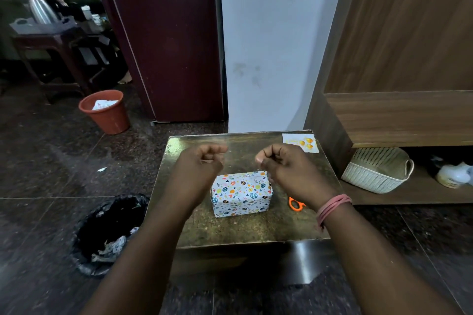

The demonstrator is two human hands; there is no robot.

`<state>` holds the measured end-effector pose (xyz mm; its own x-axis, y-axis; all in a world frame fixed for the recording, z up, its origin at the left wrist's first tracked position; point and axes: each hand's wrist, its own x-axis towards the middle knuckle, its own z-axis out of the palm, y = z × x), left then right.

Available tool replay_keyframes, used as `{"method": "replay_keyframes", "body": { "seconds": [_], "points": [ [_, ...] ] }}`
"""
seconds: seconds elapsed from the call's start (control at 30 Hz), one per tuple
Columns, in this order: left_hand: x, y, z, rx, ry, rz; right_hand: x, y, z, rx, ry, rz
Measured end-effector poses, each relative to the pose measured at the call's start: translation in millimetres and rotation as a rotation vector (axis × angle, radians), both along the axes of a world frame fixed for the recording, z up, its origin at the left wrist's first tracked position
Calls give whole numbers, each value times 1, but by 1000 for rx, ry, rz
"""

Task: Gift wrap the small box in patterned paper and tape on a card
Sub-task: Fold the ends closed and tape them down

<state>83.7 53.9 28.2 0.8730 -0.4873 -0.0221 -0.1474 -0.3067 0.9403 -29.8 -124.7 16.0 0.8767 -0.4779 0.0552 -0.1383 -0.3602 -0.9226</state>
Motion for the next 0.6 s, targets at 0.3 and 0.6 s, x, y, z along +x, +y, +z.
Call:
{"method": "replay_keyframes", "body": {
  "seconds": [0.3,0.6],
  "points": [
    [-18,-8,-10,554,-525,-302,-4,6,6,-397,225,105],
    [-23,-8,-12,546,-554,-258,6,13,2,-640,273,162]
  ]
}}
